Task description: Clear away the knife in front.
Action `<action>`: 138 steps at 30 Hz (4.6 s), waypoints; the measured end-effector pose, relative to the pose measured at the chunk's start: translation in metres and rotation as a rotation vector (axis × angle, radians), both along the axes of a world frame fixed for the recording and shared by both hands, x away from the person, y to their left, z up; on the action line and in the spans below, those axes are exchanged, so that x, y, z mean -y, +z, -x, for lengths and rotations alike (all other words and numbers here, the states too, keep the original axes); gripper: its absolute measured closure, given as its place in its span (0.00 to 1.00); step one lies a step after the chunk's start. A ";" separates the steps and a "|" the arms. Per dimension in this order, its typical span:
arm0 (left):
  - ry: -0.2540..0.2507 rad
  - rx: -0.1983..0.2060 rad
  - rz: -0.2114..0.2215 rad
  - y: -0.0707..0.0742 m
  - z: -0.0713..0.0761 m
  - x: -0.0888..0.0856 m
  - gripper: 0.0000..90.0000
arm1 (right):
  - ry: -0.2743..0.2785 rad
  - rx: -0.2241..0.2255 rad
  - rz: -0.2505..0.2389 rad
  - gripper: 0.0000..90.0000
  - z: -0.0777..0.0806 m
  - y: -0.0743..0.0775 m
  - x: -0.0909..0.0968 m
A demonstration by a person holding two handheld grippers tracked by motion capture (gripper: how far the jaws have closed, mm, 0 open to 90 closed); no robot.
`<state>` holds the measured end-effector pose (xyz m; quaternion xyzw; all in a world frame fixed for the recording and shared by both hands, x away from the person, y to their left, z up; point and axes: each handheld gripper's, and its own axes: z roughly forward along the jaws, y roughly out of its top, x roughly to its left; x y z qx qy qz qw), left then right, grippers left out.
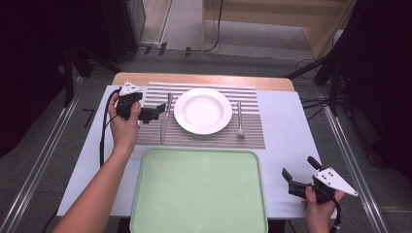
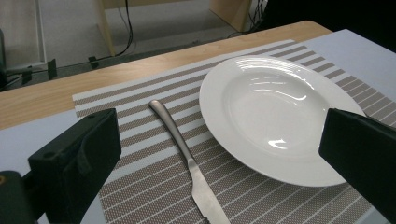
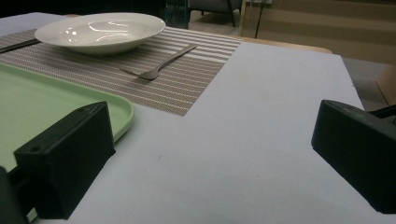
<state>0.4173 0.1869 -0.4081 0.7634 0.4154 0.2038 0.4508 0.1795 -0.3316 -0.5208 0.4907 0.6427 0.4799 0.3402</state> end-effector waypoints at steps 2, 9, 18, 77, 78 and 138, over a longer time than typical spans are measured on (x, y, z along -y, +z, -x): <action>0.001 -0.009 -0.002 0.000 -0.004 0.002 0.00 | 0.001 0.002 0.001 0.00 0.000 0.000 0.000; 0.004 -0.052 -0.040 -0.003 -0.020 0.008 0.00 | 0.004 0.002 0.001 0.00 0.000 0.000 0.000; 0.033 -0.143 -0.073 -0.010 -0.044 0.011 0.00 | 0.004 -0.003 -0.001 0.00 0.000 0.000 0.000; 0.125 -0.503 -0.390 -0.066 -0.094 0.059 0.86 | -0.001 -0.010 -0.001 0.00 -0.002 -0.001 -0.001; 0.129 -0.502 -0.391 -0.066 -0.094 0.059 0.86 | -0.001 -0.010 -0.001 0.00 -0.002 -0.001 -0.001; 0.035 -0.306 -0.196 -0.034 -0.051 0.021 0.88 | 0.009 -0.015 0.001 0.00 -0.003 -0.001 0.000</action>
